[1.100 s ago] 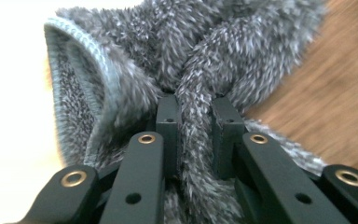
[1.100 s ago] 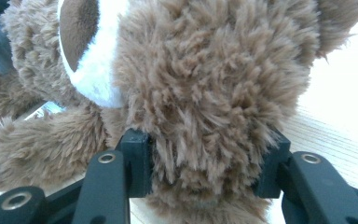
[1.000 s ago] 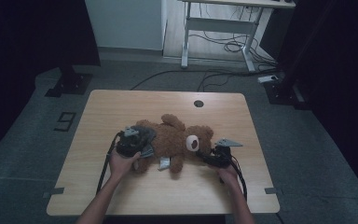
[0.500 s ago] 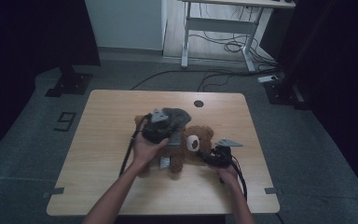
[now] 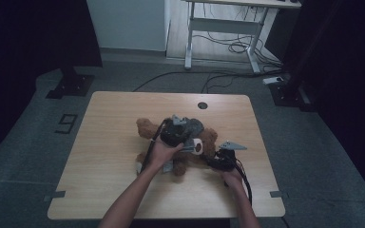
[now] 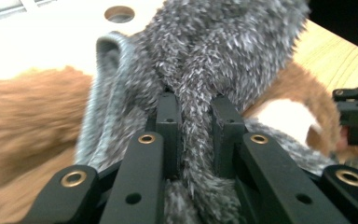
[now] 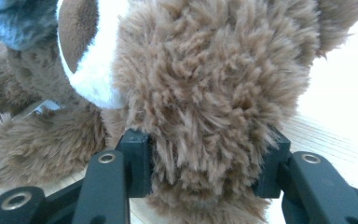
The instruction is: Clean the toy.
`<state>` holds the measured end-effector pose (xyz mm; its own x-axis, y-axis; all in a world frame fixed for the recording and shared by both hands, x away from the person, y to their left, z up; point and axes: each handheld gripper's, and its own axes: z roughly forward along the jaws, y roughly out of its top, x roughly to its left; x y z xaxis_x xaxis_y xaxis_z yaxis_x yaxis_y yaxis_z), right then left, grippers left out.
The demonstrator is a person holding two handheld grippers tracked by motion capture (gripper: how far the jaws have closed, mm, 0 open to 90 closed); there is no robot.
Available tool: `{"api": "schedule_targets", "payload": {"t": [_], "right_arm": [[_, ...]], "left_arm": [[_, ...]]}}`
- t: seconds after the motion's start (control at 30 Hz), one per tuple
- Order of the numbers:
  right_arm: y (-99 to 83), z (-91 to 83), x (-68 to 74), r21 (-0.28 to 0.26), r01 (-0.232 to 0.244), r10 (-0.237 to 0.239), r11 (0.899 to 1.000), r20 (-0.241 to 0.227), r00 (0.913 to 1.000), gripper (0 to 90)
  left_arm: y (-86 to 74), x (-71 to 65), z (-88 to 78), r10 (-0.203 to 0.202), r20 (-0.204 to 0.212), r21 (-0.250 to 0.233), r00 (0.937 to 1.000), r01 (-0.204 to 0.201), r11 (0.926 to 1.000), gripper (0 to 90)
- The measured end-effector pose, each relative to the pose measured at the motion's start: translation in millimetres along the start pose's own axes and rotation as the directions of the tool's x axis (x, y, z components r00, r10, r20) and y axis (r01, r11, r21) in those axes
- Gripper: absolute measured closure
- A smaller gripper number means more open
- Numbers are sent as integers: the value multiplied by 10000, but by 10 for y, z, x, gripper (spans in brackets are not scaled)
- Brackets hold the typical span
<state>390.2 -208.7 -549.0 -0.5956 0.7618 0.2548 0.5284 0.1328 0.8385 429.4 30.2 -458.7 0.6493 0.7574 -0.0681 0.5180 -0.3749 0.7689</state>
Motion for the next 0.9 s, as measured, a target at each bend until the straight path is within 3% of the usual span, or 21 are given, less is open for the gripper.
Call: {"api": "schedule_targets", "payload": {"t": [0.03, 0.07, 0.1, 0.13, 0.17, 0.2, 0.3, 0.33, 0.37, 0.4, 0.5, 0.7, 0.8, 0.83, 0.87, 0.9], "right_arm": [[3, 1, 3, 8, 25, -25, 10000, 18, 10000, 508], [3, 1, 3, 8, 25, -25, 10000, 18, 10000, 508], [0, 2, -1, -13, -31, 31, 10000, 3, 10000, 508], [-2, 3, -4, -31, -52, 52, 10000, -13, 10000, 508], [-3, 2, -6, -33, -64, 64, 10000, -23, 10000, 508], [-3, 2, -6, -33, -64, 64, 10000, -23, 10000, 508], [-4, 1, -8, -13, -100, 100, 9999, -44, 9999, 508], [-4, 1, -8, -13, -100, 100, 9999, -44, 9999, 508], [-5, 2, -8, -33, -82, 82, 10000, -43, 10000, 508], [-5, 2, -8, -33, -82, 82, 10000, -43, 10000, 508], [-4, 3, -8, -31, -142, 141, 9999, -51, 9999, 508], [7, 39, -5, -163, -186, 187, 9997, 35, 9998, 511], [15, 57, 7, -201, -106, 110, 9997, 168, 9998, 514], [24, 69, 6, -210, -87, 92, 9997, 232, 9997, 514], [24, 69, 6, -210, -87, 92, 9997, 232, 9997, 514], [28, 83, -2, -256, -103, 111, 9996, 286, 9995, 514]], "left_arm": [[-40, 58, -120, 89, -207, -121, 9997, -92, 9999, 762], [-40, 58, -120, 89, -207, -121, 9997, -92, 9999, 762], [-72, 117, -245, 203, -502, -222, 9985, -215, 9995, 762], [-72, 117, -245, 203, -502, -222, 9985, -215, 9995, 761], [-124, 208, -371, 104, -634, -225, 9979, -119, 9997, 761], [-124, 208, -371, 104, -634, -225, 9979, -119, 9997, 761], [-315, 431, -552, -265, -1068, -343, 9939, 230, 9991, 761], [-315, 431, -552, -265, -1068, -343, 9939, 230, 9991, 761], [-425, 537, -593, -571, -1206, -401, 9911, 526, 9978, 761], [-425, 537, -593, -571, -1206, -401, 9911, 526, 9978, 761], [-609, 705, -616, -1048, -1372, -303, 9850, 1015, 9944, 760], [-759, 833, -598, -1219, -1680, -16, 9782, 1234, 9924, 756], [-720, 858, -637, -1327, -1625, -12, 9777, 1343, 9909, 754], [-618, 843, -688, -1189, -1690, -146, 9784, 1181, 9929, 754], [-618, 843, -688, -1189, -1690, -146, 9784, 1181, 9929, 755], [-460, 801, -738, -1008, -1675, -300, 9807, 971, 9948, 755]]}}
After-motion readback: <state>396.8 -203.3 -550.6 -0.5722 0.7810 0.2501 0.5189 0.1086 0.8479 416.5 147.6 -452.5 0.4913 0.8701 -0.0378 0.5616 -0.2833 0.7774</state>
